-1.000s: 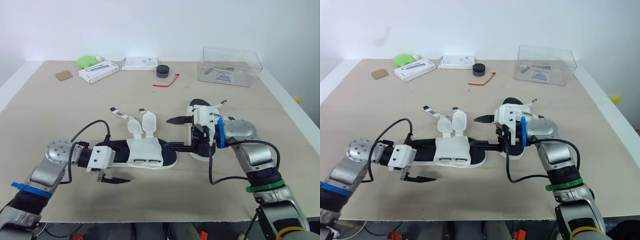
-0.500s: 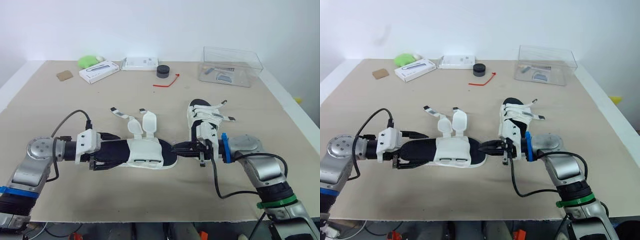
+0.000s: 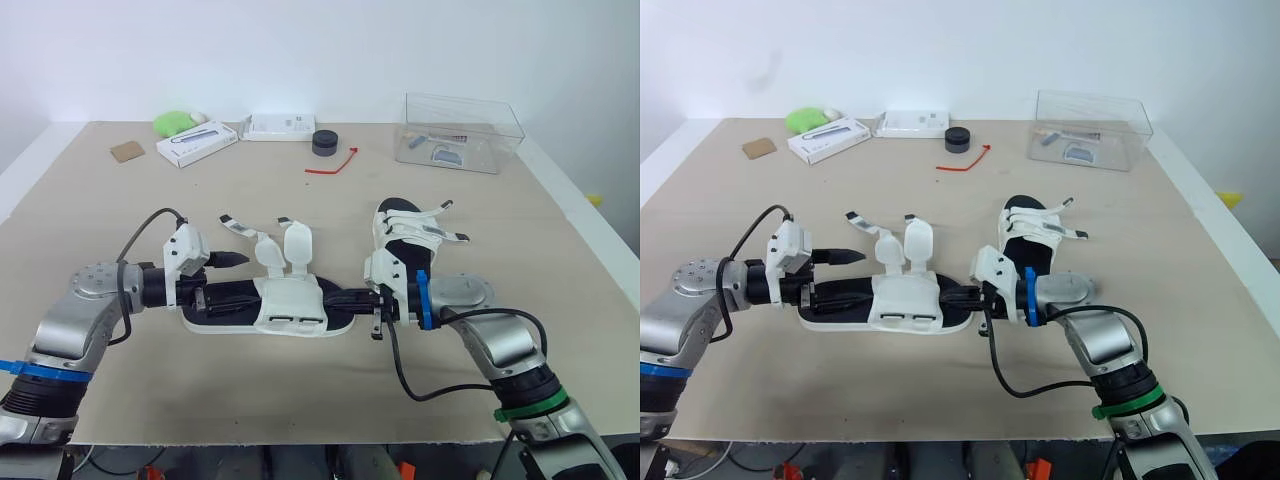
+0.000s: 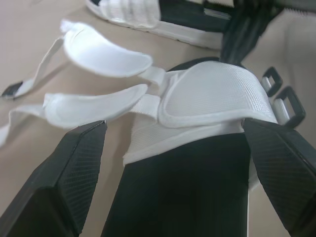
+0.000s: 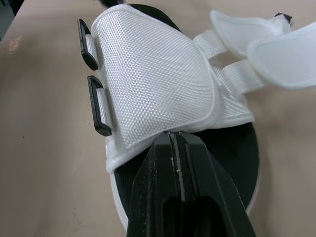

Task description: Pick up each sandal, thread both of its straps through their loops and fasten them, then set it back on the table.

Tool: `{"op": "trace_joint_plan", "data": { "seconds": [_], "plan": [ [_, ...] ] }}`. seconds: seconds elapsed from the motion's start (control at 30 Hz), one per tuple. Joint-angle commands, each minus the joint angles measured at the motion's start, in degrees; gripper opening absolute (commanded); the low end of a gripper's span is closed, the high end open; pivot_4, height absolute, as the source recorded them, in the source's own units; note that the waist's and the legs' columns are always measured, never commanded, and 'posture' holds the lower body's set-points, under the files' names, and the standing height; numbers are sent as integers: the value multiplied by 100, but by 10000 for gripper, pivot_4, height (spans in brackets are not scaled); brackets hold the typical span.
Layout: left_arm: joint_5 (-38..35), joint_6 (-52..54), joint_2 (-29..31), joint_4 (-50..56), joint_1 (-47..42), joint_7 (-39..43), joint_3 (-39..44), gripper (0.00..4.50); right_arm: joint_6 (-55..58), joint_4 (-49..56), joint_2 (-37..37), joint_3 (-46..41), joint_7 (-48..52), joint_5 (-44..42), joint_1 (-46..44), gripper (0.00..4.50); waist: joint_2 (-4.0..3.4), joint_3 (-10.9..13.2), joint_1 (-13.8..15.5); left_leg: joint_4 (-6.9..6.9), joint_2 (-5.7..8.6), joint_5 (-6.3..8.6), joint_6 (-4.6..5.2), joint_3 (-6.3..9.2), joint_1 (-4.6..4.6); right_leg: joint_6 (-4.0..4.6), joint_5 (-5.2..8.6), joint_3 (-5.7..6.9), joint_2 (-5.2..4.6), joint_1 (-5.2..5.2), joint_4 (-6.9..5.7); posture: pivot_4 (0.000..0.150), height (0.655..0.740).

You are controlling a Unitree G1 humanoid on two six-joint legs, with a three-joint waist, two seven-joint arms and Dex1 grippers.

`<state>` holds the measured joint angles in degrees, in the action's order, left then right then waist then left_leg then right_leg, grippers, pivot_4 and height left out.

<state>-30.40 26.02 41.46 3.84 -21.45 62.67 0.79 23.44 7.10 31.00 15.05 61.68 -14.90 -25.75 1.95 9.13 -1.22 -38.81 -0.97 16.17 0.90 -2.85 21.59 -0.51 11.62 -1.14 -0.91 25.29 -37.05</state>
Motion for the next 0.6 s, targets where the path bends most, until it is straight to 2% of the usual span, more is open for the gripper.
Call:
{"op": "trace_joint_plan", "data": {
  "seconds": [0.03,0.17,0.27,0.43,0.6],
  "plan": [
    [-534,852,-180,-40,-326,-572,485,45000,-254,6,-20,125,5,168,-85,476,1,0,1,-2,0,0,0,2,0,0,0,1,0,0,0,1500,7400],
    [-1024,1876,-234,-239,-558,-905,779,45000,-33,145,-134,65,-94,47,-138,476,2,1,-20,-4,-2,-1,-1,1,-1,0,-1,-1,5,0,-2,1500,7400],
    [-1459,2938,-220,-517,-780,-1123,908,45000,-174,57,-77,132,9,151,-123,476,2,1,-14,-4,-2,-1,-1,5,-2,2,0,1,6,0,-5,1500,7400],
    [-1859,4092,-318,-887,-1092,-1446,1046,45000,-309,15,-21,146,52,243,-79,476,4,1,-12,-4,4,-1,-2,5,-1,1,0,1,0,0,-5,1500,7400],
    [-2138,4932,-969,-2341,-1994,-2620,2031,45000,-436,-40,-5,122,79,281,-98,476,14,3,1,-7,12,-5,-8,13,-1,2,-1,6,-7,-3,-9,1500,7400]
  ]
}}
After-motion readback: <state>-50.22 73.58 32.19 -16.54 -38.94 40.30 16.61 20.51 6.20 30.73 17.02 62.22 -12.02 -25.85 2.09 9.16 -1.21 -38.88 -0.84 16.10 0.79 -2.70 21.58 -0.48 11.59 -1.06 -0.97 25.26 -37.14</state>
